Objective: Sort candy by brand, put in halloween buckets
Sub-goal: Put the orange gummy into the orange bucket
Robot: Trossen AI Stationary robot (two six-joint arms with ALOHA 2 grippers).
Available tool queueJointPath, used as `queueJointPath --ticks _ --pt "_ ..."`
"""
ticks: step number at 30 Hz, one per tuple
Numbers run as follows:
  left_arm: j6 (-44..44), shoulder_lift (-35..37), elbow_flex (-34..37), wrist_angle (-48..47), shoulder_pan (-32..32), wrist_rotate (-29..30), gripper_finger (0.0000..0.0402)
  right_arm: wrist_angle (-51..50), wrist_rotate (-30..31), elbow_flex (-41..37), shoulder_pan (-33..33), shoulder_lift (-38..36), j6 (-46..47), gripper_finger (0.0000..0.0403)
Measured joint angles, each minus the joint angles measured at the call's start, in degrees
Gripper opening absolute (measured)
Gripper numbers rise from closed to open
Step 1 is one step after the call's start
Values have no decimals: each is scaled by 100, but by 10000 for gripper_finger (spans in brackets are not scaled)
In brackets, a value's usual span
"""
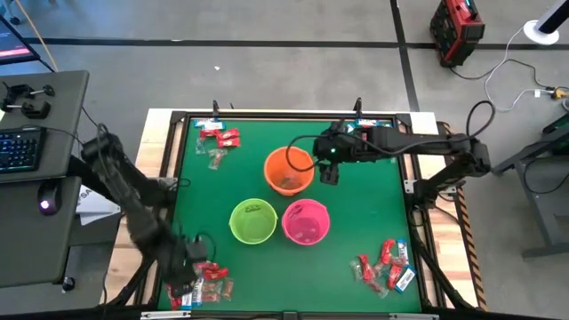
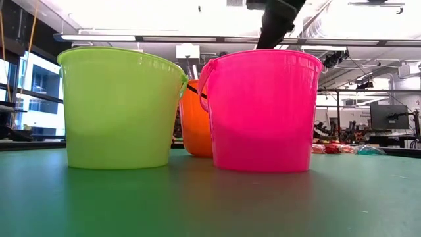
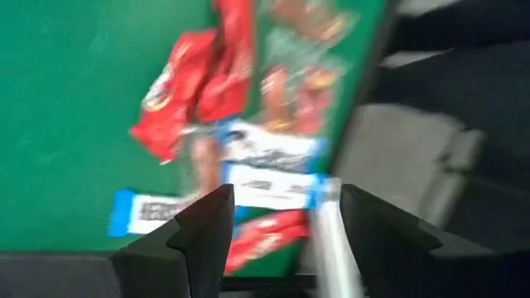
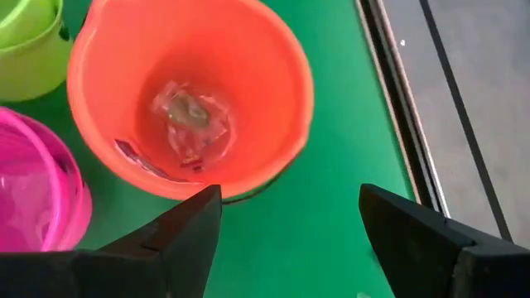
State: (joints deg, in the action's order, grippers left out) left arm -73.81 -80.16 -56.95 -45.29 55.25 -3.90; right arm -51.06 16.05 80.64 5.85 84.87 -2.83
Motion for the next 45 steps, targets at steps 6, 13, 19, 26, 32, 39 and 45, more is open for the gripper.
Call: queueJointPath --ticks 6,13,19,26,32,39,45 --pt "219 -915 0 -22 294 228 209 -44 9 0 100 -142 45 279" --pt "-30 -1534 0 -360 384 207 209 -92 14 -1 87 -167 151 279" --pt "-167 -1846 0 -151 382 81 180 -90 -4 0 87 -167 258 279" --pt "-403 -1559 0 -188 315 69 15 -91 -9 0 87 -167 278 279" --pt "-376 -432 0 -412 205 133 17 -97 -13 -2 87 -163 186 279" --pt "183 1190 -123 -934 -944 765 3 -103 -13 -2 87 -203 -88 279" --pt "2998 1416 -734 -479 -3356 1953 1 -143 2 -2 88 -580 138 279"
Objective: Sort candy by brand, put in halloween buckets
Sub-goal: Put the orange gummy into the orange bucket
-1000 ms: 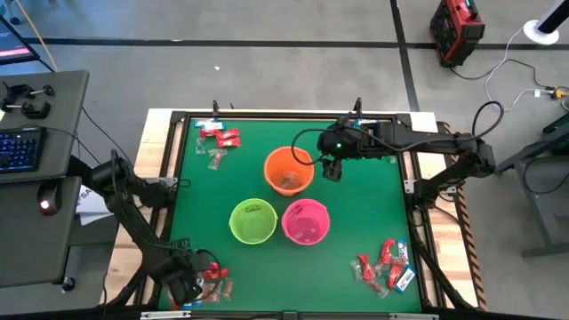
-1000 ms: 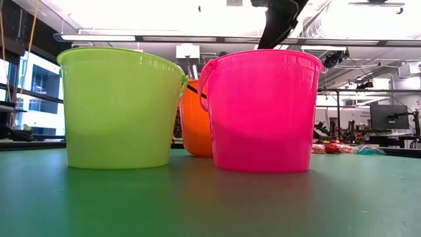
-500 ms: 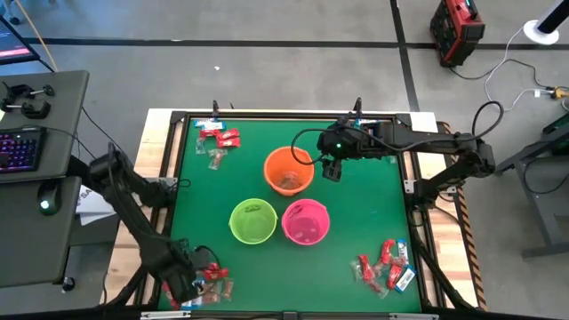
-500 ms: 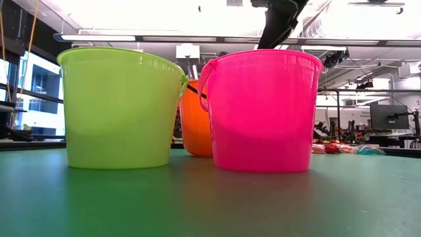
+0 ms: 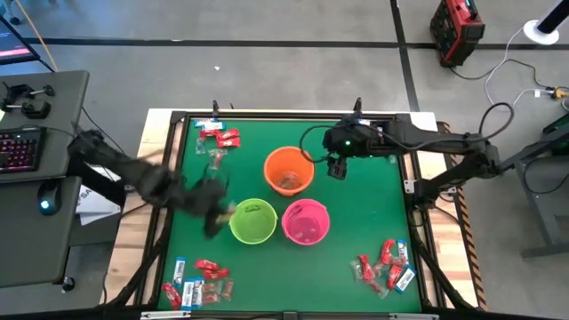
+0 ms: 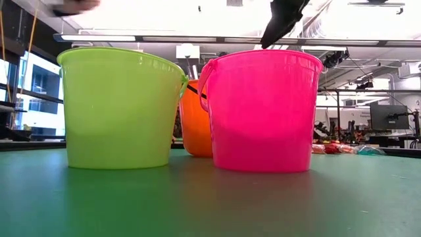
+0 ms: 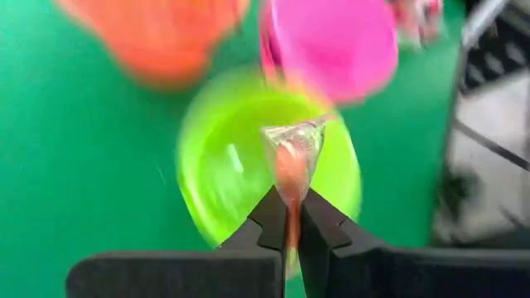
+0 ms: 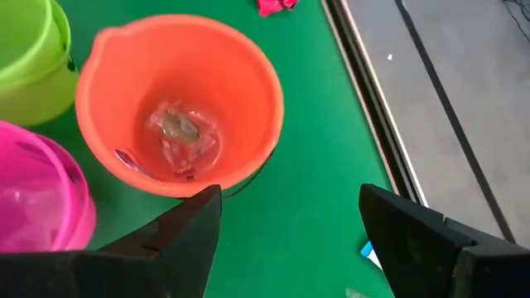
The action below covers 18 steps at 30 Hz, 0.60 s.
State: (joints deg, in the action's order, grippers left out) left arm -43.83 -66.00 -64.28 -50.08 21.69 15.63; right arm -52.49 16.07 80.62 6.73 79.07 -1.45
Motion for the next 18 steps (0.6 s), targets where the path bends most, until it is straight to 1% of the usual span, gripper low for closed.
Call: queueJointPath --ticks 2,4,7,10,12,15,18 --pt "1173 -159 -38 570 -793 -31 1 -17 36 0 1 -121 154 279" --pt "2066 -420 -36 1283 -1467 -239 1 -54 44 0 1 -222 310 279" --pt "2913 -979 -36 2162 -2174 -684 1 -138 68 0 1 -292 522 279" --pt "3037 -1591 -34 2706 -2576 -1152 13 -229 214 0 1 -306 600 279" --pt "2913 -1937 -56 2772 -2730 -1395 30 -229 264 0 1 -311 609 279" --pt "2741 -2336 -249 2517 -2804 -1503 68 -229 287 0 1 -311 612 279" --pt "2718 -2514 -458 2389 -2786 -1516 116 -229 291 0 3 -311 570 279"
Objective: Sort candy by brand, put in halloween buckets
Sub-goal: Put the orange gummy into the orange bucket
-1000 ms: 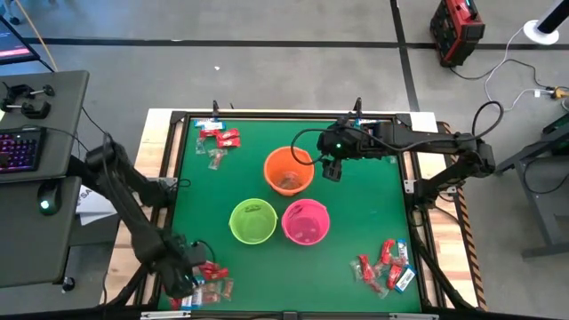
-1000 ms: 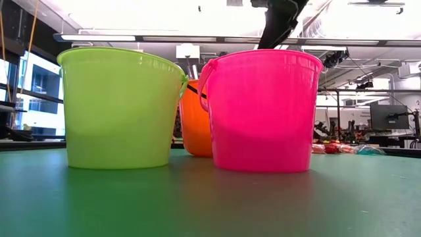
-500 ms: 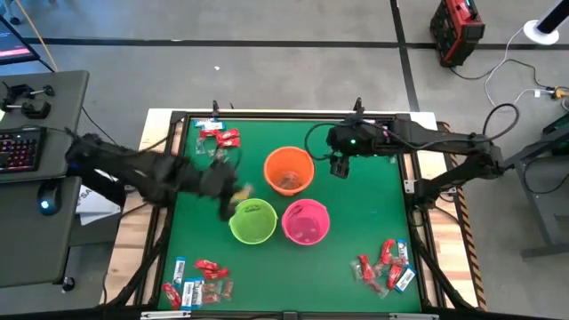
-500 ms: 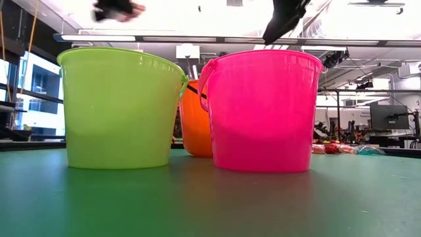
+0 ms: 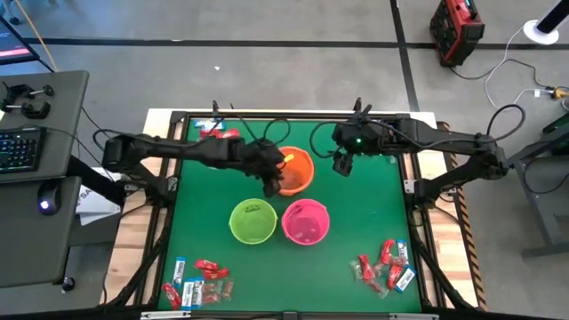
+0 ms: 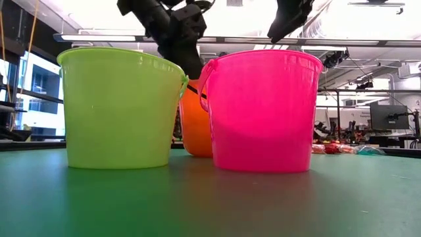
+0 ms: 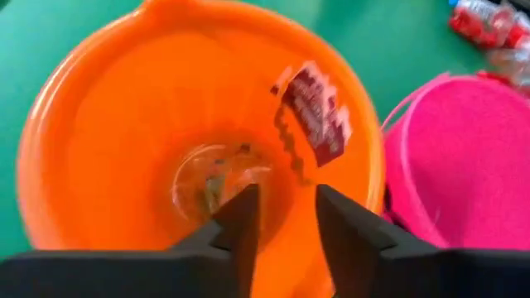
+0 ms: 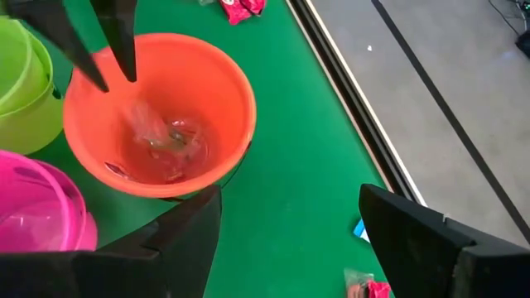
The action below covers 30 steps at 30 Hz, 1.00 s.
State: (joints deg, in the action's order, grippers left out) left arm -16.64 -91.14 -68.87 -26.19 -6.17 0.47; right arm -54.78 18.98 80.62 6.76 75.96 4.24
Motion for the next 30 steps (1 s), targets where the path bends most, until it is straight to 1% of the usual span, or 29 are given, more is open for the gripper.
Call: queueJointPath --ticks 5,8,12,15,18,21,24,27,30 --pt "-375 3 -326 -38 -10 24 195 -20 -1 0 -1 0 -84 279" --pt "-656 122 -540 -524 -24 133 226 -94 0 0 -1 0 -77 279" --pt "-993 413 -596 -1647 -11 651 240 -360 24 -1 -1 0 105 279" --pt "-1354 660 -588 -2526 -9 1151 241 -469 239 -162 4 -51 369 279" --pt "-1501 1065 -333 -2768 -129 1644 241 -494 303 -620 139 -207 751 279" --pt "-1699 1551 200 -2575 -653 1574 241 -483 223 -1166 361 -418 1391 279" --pt "-1764 1906 844 -2294 -1491 1168 241 -335 -9 -1555 533 -588 2040 279" --pt "-1683 1968 1407 -2237 -2300 913 241 -175 -198 -1702 651 -622 2607 279" --pt "-1604 1846 1864 -2179 -2828 796 241 32 -245 -1707 706 -621 2952 279"
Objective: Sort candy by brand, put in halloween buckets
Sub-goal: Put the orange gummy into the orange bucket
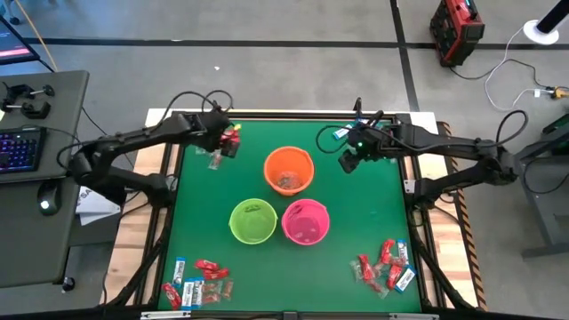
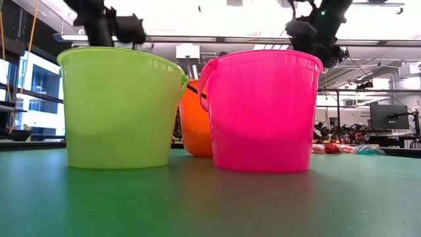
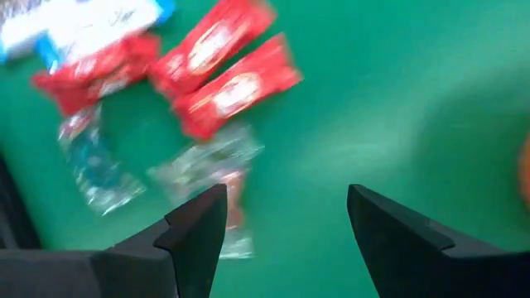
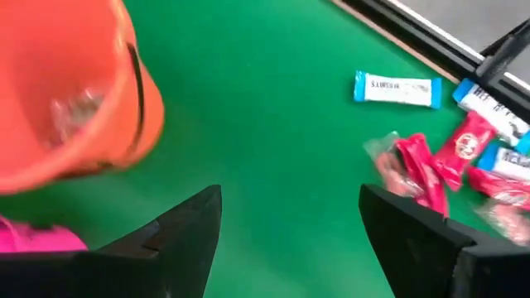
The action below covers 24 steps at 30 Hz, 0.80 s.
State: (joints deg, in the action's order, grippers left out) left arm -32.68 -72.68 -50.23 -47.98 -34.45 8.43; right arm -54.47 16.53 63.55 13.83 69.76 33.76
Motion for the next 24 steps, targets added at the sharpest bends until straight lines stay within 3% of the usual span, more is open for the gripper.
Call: queueJointPath --ticks 9,18,21,24 --pt "30 -715 727 392 -576 66 241 526 13 0 13 0 721 279" --pt "-137 -1132 977 1064 -602 -336 236 489 20 0 118 0 479 279" --pt "-130 -1198 1042 1016 -604 -297 203 443 22 0 159 1 343 279" --pt "-200 -1118 1023 853 -546 -342 134 425 31 0 161 0 118 279"
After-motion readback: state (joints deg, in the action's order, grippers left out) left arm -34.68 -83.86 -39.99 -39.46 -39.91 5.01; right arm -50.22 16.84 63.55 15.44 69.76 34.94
